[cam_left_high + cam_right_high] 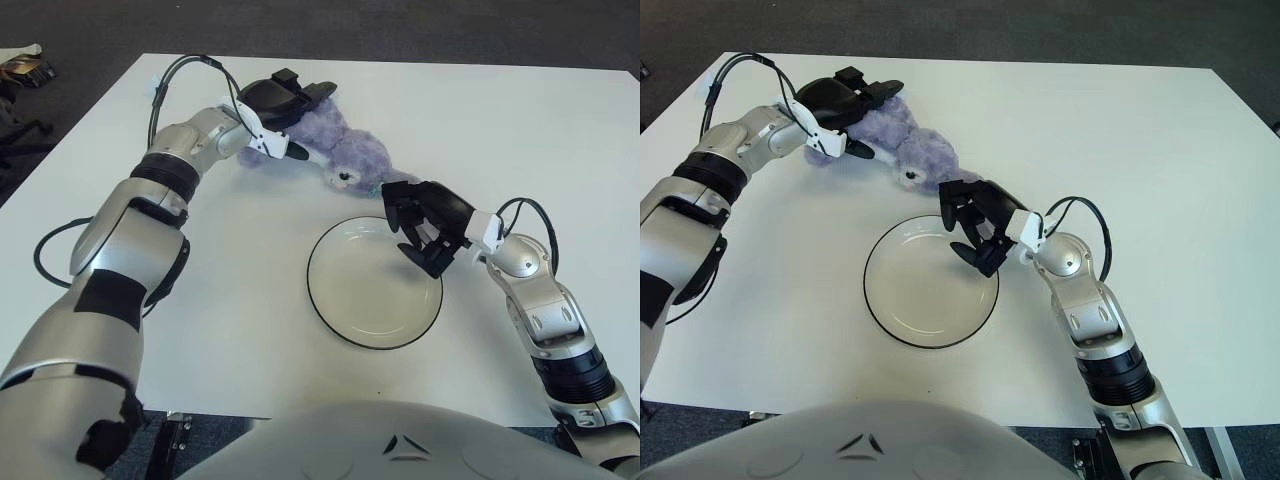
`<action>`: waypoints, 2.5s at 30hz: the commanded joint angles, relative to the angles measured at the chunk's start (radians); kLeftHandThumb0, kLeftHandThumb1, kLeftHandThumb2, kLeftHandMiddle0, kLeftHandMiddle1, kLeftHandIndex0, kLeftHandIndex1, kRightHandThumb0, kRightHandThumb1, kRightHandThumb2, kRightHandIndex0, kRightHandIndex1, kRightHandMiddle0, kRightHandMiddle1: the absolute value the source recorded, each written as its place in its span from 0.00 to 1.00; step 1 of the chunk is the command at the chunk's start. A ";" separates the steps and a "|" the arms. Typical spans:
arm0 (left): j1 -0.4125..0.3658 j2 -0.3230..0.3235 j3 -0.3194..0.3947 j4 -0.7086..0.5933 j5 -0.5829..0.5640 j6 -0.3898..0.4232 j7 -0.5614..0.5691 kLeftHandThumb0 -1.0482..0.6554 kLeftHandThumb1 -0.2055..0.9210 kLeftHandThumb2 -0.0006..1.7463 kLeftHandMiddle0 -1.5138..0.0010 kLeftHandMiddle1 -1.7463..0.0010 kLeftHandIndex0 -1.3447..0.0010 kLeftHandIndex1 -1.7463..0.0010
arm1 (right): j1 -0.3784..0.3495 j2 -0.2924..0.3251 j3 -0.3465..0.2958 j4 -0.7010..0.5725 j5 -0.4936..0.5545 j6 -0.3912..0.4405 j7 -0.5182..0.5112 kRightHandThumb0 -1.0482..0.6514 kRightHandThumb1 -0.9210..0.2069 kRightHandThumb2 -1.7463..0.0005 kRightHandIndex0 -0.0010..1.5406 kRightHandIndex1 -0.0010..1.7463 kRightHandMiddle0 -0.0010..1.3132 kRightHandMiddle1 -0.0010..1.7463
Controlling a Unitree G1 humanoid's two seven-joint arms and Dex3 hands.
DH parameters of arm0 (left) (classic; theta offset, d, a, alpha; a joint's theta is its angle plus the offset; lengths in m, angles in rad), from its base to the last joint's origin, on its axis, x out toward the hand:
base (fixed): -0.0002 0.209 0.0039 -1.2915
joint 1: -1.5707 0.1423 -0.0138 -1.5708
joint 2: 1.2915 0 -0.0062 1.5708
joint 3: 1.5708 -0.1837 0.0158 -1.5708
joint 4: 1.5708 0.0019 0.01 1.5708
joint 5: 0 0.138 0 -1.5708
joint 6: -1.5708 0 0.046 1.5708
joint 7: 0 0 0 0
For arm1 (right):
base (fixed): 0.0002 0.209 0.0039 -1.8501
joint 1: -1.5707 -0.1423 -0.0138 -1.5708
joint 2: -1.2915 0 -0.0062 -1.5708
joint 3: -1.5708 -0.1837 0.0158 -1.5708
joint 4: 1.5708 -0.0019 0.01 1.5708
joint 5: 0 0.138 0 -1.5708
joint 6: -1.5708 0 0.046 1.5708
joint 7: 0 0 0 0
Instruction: Put the doll into the plate.
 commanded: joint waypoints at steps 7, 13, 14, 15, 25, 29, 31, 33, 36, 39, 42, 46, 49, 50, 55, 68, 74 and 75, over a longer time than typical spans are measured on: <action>-0.003 -0.043 -0.007 0.045 0.011 0.097 0.173 0.00 1.00 0.23 1.00 0.77 1.00 1.00 | 0.035 -0.007 0.005 0.032 0.001 0.013 0.012 0.28 0.71 0.11 0.83 1.00 0.59 1.00; 0.007 -0.065 0.004 0.059 -0.003 0.161 0.256 0.00 1.00 0.26 1.00 0.80 1.00 1.00 | 0.034 -0.010 0.003 0.042 0.007 0.002 0.020 0.28 0.71 0.11 0.83 1.00 0.59 1.00; 0.010 -0.069 0.006 0.059 -0.006 0.173 0.266 0.00 1.00 0.27 1.00 0.81 1.00 1.00 | 0.033 -0.012 0.003 0.045 0.007 -0.001 0.022 0.28 0.71 0.11 0.83 1.00 0.59 1.00; 0.012 -0.071 0.007 0.058 -0.009 0.182 0.273 0.00 1.00 0.29 1.00 0.82 1.00 1.00 | 0.032 -0.013 0.003 0.047 0.006 -0.004 0.023 0.28 0.71 0.11 0.83 1.00 0.60 1.00; 0.031 -0.087 0.027 0.036 -0.051 0.228 0.261 0.00 1.00 0.30 1.00 0.86 1.00 1.00 | 0.036 -0.025 0.009 0.054 -0.009 -0.035 0.027 0.27 0.72 0.11 0.83 1.00 0.60 1.00; 0.031 -0.087 0.021 0.035 -0.053 0.242 0.246 0.00 1.00 0.30 1.00 0.86 1.00 1.00 | 0.036 -0.029 0.010 0.054 -0.006 -0.036 0.031 0.28 0.71 0.11 0.83 1.00 0.60 1.00; 0.029 -0.088 0.015 0.039 -0.049 0.253 0.229 0.00 1.00 0.31 1.00 0.87 1.00 1.00 | 0.034 -0.035 0.014 0.055 -0.013 -0.039 0.034 0.28 0.71 0.11 0.83 1.00 0.60 1.00; 0.026 -0.089 0.008 0.042 -0.043 0.260 0.215 0.00 1.00 0.31 1.00 0.90 1.00 1.00 | 0.031 -0.041 0.018 0.055 -0.023 -0.043 0.036 0.28 0.71 0.11 0.83 1.00 0.60 1.00; 0.024 -0.089 -0.002 0.043 -0.036 0.266 0.204 0.00 1.00 0.31 1.00 0.93 1.00 1.00 | 0.030 -0.048 0.022 0.052 -0.032 -0.041 0.040 0.28 0.71 0.11 0.83 1.00 0.60 1.00; 0.021 -0.089 -0.013 0.046 -0.027 0.264 0.201 0.00 1.00 0.32 1.00 0.94 1.00 1.00 | 0.028 -0.056 0.027 0.048 -0.039 -0.032 0.046 0.28 0.71 0.11 0.83 1.00 0.60 1.00; 0.018 -0.094 -0.021 0.061 -0.028 0.248 0.198 0.00 1.00 0.29 1.00 0.95 1.00 1.00 | 0.024 -0.065 0.032 0.044 -0.044 -0.023 0.052 0.28 0.71 0.11 0.83 1.00 0.59 1.00; 0.012 -0.089 -0.035 0.068 -0.026 0.229 0.165 0.00 1.00 0.27 1.00 0.97 1.00 1.00 | 0.021 -0.069 0.034 0.039 -0.039 -0.014 0.057 0.28 0.71 0.11 0.83 1.00 0.59 1.00; 0.005 -0.088 -0.047 0.074 -0.022 0.222 0.130 0.00 1.00 0.25 1.00 0.99 1.00 1.00 | 0.019 -0.071 0.033 0.034 -0.032 -0.004 0.064 0.28 0.72 0.11 0.83 1.00 0.60 1.00; 0.001 -0.087 -0.052 0.076 -0.021 0.219 0.109 0.00 1.00 0.25 1.00 0.99 1.00 1.00 | 0.017 -0.070 0.033 0.031 -0.027 0.003 0.067 0.28 0.72 0.10 0.83 1.00 0.60 1.00; -0.026 -0.093 -0.073 0.116 -0.027 0.172 -0.023 0.00 1.00 0.24 0.96 0.98 1.00 1.00 | 0.015 -0.068 0.031 0.015 -0.009 0.037 0.082 0.28 0.72 0.10 0.83 1.00 0.60 1.00; -0.071 -0.117 -0.109 0.205 -0.025 0.108 -0.189 0.00 1.00 0.17 0.99 0.02 1.00 1.00 | 0.017 -0.065 0.028 -0.012 -0.002 0.063 0.095 0.28 0.71 0.11 0.83 1.00 0.59 1.00; -0.087 -0.127 -0.127 0.229 -0.021 0.112 -0.246 0.00 1.00 0.14 0.91 0.00 1.00 1.00 | 0.023 -0.060 0.026 -0.031 0.005 0.079 0.091 0.29 0.71 0.11 0.83 1.00 0.59 1.00; -0.086 -0.131 -0.129 0.232 -0.021 0.116 -0.250 0.00 1.00 0.14 0.90 0.00 1.00 1.00 | 0.023 -0.059 0.026 -0.033 0.006 0.081 0.090 0.29 0.71 0.11 0.83 1.00 0.59 1.00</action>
